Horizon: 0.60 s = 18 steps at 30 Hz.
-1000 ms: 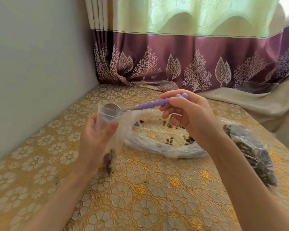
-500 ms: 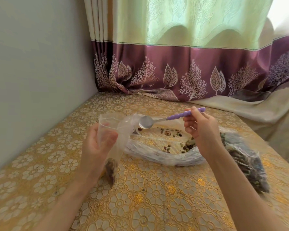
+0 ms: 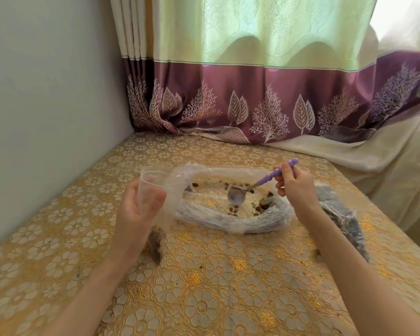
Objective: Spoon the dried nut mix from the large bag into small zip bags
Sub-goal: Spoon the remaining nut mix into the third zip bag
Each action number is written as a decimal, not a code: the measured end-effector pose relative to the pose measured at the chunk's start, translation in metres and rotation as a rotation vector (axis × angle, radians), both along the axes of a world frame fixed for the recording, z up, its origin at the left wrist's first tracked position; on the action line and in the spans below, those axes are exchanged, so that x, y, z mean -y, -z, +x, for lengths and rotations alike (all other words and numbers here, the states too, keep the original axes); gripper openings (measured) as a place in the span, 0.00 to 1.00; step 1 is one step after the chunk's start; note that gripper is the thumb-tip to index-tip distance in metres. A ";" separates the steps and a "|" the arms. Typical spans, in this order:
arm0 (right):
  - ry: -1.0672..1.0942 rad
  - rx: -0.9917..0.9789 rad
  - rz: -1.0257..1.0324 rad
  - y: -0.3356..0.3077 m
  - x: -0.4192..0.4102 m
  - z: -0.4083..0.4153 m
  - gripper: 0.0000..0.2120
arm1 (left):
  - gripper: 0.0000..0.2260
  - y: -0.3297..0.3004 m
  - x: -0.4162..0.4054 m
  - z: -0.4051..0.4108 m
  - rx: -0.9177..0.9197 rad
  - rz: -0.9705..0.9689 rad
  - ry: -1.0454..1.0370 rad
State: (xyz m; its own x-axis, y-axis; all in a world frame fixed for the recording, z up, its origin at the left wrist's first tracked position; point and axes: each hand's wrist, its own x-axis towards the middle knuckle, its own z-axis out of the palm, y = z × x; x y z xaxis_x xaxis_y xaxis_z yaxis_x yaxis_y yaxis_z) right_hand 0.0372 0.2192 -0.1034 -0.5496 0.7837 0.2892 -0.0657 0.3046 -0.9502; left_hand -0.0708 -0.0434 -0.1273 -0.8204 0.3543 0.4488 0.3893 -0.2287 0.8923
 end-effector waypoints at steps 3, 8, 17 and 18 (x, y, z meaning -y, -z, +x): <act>0.001 -0.003 -0.058 0.002 -0.003 0.005 0.16 | 0.32 0.001 0.000 -0.001 0.023 0.011 0.008; -0.001 0.019 -0.064 0.003 -0.004 0.016 0.16 | 0.31 0.002 0.001 -0.002 0.035 0.018 0.013; -0.028 0.006 -0.153 0.013 0.025 0.023 0.16 | 0.32 0.003 0.001 -0.002 0.037 0.020 0.013; -0.018 -0.010 -0.165 0.014 0.030 0.022 0.16 | 0.32 0.003 0.001 -0.002 0.038 0.021 0.013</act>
